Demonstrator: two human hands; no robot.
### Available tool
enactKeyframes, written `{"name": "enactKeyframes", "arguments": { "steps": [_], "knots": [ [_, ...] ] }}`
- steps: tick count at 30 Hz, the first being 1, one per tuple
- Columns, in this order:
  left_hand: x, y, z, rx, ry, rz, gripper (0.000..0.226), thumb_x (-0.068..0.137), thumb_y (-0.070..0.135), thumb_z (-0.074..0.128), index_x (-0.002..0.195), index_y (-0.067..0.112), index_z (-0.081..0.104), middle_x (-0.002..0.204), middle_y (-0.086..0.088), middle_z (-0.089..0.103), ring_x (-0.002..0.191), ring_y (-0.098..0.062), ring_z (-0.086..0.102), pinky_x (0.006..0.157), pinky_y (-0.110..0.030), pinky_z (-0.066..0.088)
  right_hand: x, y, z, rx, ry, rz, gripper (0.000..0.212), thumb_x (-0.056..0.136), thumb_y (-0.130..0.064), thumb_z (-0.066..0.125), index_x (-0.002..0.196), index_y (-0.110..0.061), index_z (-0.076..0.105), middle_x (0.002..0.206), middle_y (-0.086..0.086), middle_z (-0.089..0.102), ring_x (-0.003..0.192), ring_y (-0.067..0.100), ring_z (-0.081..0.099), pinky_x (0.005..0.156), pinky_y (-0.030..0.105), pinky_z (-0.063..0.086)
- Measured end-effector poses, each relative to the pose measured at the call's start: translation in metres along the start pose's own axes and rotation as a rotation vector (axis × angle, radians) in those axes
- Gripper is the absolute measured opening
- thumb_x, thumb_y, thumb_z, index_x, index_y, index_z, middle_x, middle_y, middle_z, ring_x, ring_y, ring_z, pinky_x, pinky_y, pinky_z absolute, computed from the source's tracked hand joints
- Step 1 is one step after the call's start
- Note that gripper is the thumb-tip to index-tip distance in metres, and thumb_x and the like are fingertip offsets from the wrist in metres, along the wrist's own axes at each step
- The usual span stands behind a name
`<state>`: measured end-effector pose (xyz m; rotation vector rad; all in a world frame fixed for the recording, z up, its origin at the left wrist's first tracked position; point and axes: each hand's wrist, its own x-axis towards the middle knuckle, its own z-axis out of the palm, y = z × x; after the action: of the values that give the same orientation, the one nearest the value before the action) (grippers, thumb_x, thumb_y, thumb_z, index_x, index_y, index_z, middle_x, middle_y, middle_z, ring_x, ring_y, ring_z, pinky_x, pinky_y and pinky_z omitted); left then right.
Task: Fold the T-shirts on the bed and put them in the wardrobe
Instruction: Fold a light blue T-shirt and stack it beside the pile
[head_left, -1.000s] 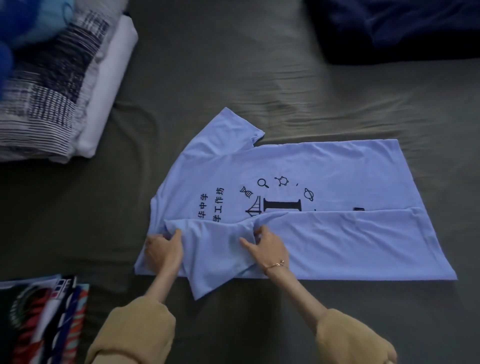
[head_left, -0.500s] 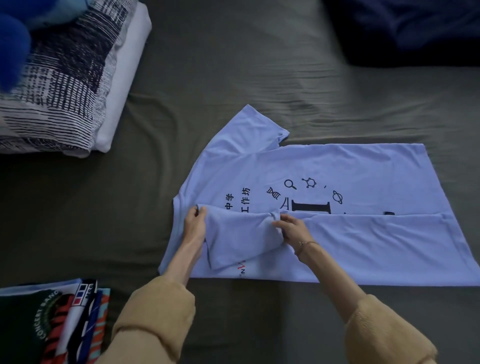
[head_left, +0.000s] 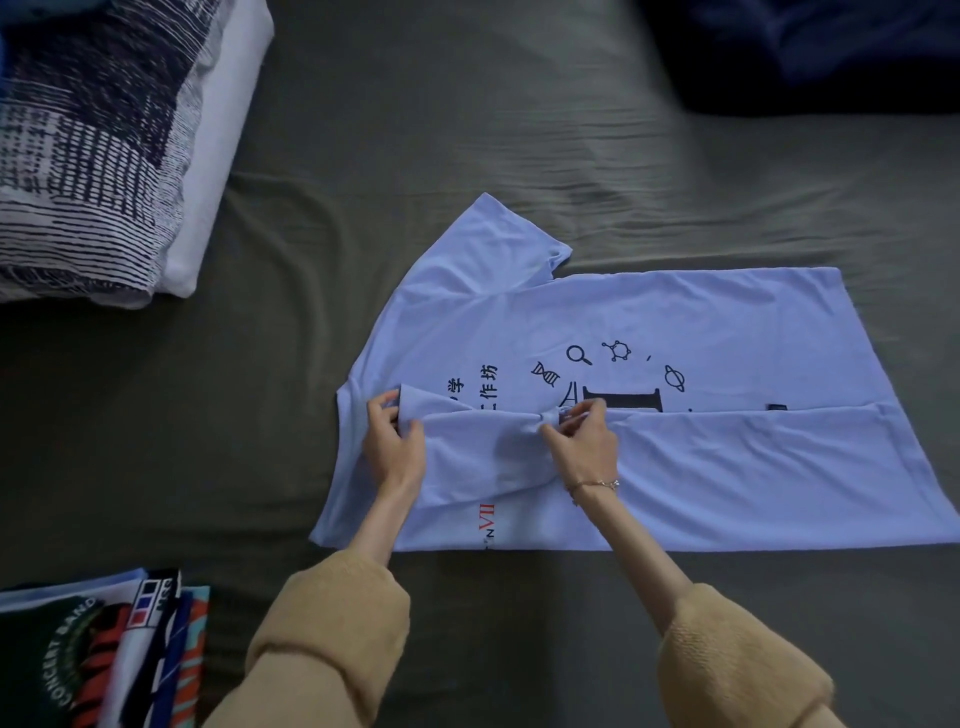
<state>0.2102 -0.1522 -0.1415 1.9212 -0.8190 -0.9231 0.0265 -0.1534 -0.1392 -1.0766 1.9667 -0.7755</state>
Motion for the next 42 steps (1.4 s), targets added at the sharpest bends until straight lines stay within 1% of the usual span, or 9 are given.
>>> {"name": "enactKeyframes", "arguments": {
  "steps": [5,8,11,21,25,30,33,38,42],
  "knots": [
    [0.015,0.01,0.001,0.216,-0.186,0.07,0.048,0.095,0.013,0.051,0.141,0.022,0.042,0.142,0.001,0.047,0.13,-0.019,0.043,0.09,-0.018,0.032,0.012,-0.001,0.005,-0.068,0.007,0.004,0.028,0.084,-0.018,0.061,0.11,-0.012,0.052,0.081,0.0,0.061,0.085,0.029,0.06,0.069,0.031,0.041],
    [0.024,0.006,-0.005,0.43,-0.1,0.167,0.02,0.094,0.019,0.054,0.108,0.014,0.066,0.104,-0.008,0.068,0.102,-0.029,0.06,0.072,-0.027,0.04,0.018,0.004,0.004,-0.131,-0.045,-0.105,0.018,0.085,-0.011,0.059,0.102,-0.012,0.066,0.08,0.009,0.064,0.077,0.026,0.058,0.064,0.027,0.035],
    [0.024,0.003,-0.007,0.462,0.009,0.238,0.018,0.094,0.023,0.055,0.086,0.009,0.063,0.073,-0.005,0.057,0.079,-0.03,0.059,0.058,-0.029,0.029,0.018,0.009,0.001,-0.098,0.02,-0.166,0.012,0.087,-0.008,0.06,0.094,-0.004,0.068,0.079,0.012,0.066,0.072,0.021,0.056,0.064,0.026,0.035],
    [0.01,-0.009,0.021,0.615,0.206,0.438,0.027,0.095,0.018,0.051,0.119,0.006,0.052,0.132,-0.02,0.044,0.118,-0.034,0.04,0.088,-0.05,0.045,0.011,0.026,0.012,-0.479,0.214,-0.465,0.045,0.089,-0.04,0.036,0.111,-0.008,0.059,0.11,0.013,0.058,0.103,0.03,0.053,0.079,0.042,0.042],
    [-0.019,-0.036,0.027,0.767,-0.153,0.783,0.052,0.096,0.037,0.032,0.144,0.017,0.038,0.153,-0.007,0.03,0.141,-0.017,0.016,0.112,-0.055,0.014,0.006,0.051,-0.012,-0.683,0.14,-0.582,0.053,0.091,-0.034,0.028,0.134,-0.014,0.051,0.143,0.007,0.045,0.13,0.012,0.028,0.103,0.058,0.027],
    [-0.045,-0.056,0.02,0.915,-0.384,0.76,0.066,0.091,0.058,0.009,0.15,0.031,-0.002,0.158,0.01,-0.012,0.142,-0.003,-0.019,0.109,-0.049,-0.022,0.011,0.091,-0.078,-0.826,-0.132,-0.346,0.07,0.075,-0.048,-0.008,0.143,-0.03,-0.009,0.149,-0.013,-0.02,0.137,-0.001,-0.018,0.108,0.059,-0.006],
    [-0.057,-0.058,0.013,1.026,-0.468,0.734,0.078,0.08,0.075,-0.005,0.146,0.036,-0.017,0.155,0.011,-0.025,0.139,-0.002,-0.028,0.106,-0.048,-0.027,0.014,0.114,-0.116,-0.803,-0.145,-0.19,0.058,0.089,-0.047,0.004,0.143,-0.034,-0.011,0.153,-0.011,-0.02,0.14,0.004,-0.018,0.108,0.062,-0.006],
    [-0.071,-0.061,0.0,1.061,-0.54,0.654,0.103,0.059,0.093,0.004,0.142,0.039,-0.025,0.147,0.012,-0.04,0.134,-0.005,-0.038,0.102,-0.043,-0.034,0.01,0.14,-0.164,-0.735,-0.235,-0.312,0.072,0.068,-0.055,0.002,0.135,-0.038,-0.017,0.146,-0.015,-0.025,0.137,0.004,-0.025,0.108,0.059,-0.011],
    [-0.079,-0.058,-0.002,1.029,-0.532,0.571,0.098,0.057,0.065,0.025,0.138,0.042,-0.025,0.151,0.012,-0.032,0.138,-0.008,-0.033,0.111,-0.048,-0.021,0.002,0.155,-0.197,-0.656,-0.302,-0.352,0.093,0.058,-0.031,0.033,0.138,-0.032,-0.015,0.153,-0.007,-0.02,0.136,0.005,-0.025,0.109,0.053,-0.016]
  ]
}}
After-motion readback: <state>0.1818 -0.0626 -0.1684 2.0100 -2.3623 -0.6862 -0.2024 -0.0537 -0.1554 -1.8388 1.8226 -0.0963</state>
